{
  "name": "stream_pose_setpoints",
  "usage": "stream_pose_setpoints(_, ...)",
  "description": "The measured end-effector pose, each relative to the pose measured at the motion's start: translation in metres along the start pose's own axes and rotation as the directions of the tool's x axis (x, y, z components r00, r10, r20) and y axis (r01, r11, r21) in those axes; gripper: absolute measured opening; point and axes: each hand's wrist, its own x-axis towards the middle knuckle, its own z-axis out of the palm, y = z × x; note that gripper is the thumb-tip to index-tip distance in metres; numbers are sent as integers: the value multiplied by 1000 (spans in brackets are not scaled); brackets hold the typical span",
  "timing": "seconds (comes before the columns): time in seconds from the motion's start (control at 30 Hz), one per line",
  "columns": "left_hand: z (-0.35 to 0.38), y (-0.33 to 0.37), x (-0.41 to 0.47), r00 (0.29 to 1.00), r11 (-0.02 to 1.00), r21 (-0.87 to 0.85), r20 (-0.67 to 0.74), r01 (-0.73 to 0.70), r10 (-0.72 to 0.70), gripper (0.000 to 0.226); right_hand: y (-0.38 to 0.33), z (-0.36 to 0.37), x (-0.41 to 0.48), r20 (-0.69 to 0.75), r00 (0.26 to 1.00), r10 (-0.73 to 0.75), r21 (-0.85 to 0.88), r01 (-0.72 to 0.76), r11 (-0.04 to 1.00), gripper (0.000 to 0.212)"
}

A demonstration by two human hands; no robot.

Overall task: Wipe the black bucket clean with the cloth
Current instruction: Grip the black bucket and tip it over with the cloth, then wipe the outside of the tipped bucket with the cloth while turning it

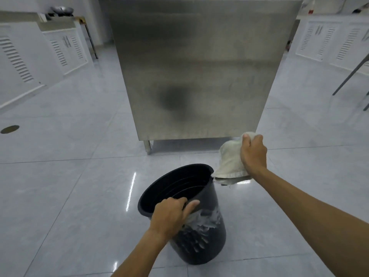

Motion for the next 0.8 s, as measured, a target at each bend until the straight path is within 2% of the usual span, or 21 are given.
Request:
stream_pose_setpoints(0.1,-3,1,-3,983,973,-175,-79,148,-164,58,-2,-13,-9,84,994,-64,-43,68,997,29)
stream_pose_setpoints(0.17,-1,2,-8,954,917,-323,-110,232,-280,57,5,-17,-21,151,985,-83,-75,95,993,28)
stream_pose_setpoints(0.33,14,3,-24,874,747,-543,-48,384,-484,60,45,-9,-68,355,933,-54,-204,134,970,31)
stream_pose_setpoints(0.5,32,-1,-32,851,618,-627,146,474,-505,71,66,22,-124,492,869,-52,-187,164,969,22)
stream_pose_setpoints(0.63,37,-1,-29,846,598,-639,165,483,-507,65,61,51,-161,561,824,-71,-70,133,989,19)
stream_pose_setpoints(0.73,35,-1,-25,845,575,-660,180,484,-504,60,55,63,-179,551,829,-97,38,91,995,21)
stream_pose_setpoints(0.8,32,-4,-21,822,483,-692,298,536,-485,63,58,67,-188,505,847,-163,71,148,987,26)
